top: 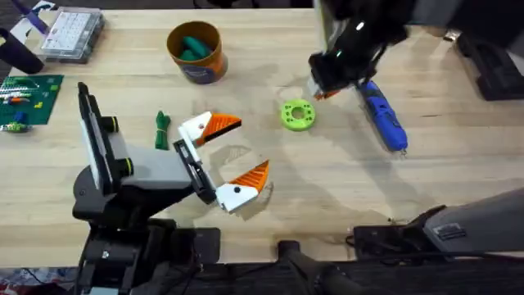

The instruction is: Pick up the gripper from the table and insert it into the empty holder that is missing its gripper. Then pick up a screw, insert it into the mounting hole, and use the screwdriver to tighten it. Finally, clean up the table by picking up the vegetable and placing it into the bucket.

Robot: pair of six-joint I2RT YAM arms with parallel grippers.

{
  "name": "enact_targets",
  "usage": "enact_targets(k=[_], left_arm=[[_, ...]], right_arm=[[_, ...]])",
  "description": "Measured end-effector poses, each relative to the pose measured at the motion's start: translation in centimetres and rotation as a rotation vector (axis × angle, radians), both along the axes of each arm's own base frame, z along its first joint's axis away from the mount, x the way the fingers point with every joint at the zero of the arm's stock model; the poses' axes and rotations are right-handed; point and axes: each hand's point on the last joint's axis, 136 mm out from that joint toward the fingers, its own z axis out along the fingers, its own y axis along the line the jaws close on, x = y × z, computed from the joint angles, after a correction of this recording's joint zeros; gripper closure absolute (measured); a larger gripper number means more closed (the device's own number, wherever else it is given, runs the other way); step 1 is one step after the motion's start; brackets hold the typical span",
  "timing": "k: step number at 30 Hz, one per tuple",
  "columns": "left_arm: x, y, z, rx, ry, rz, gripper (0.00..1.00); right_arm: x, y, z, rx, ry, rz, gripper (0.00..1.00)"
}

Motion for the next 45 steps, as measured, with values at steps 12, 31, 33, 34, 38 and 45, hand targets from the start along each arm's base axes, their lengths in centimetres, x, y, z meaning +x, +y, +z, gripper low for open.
enact_targets(k=[12,31,33,34,38,45], left_arm=[[0.0,0.0,0.0,0.0,0.0,0.0,0.009],[0.0,0.0,0.0,0.0,0.0,0.0,0.009],[0.0,0.0,0.0,0.0,0.0,0.0,0.009],[0.0,0.0,0.0,0.0,0.0,0.0,0.009],[0.0,0.0,0.0,0.0,0.0,0.0,0.009],[0.0,0.0,0.0,0.0,0.0,0.0,0.009]], right_arm=[[-1.9,-1.1,9.1,0.017,-0.062,0.031,0.995],[-4.5,3.9,14.9,0.087,-0.17,0.217,0.995],[-4.6,4.0,14.9,0.086,-0.17,0.229,0.995],[-4.7,4.1,14.9,0.086,-0.171,0.233,0.995],[-4.8,4.2,15.0,0.087,-0.171,0.239,0.995],[-5.1,4.9,15.5,0.098,-0.186,0.265,0.995]])
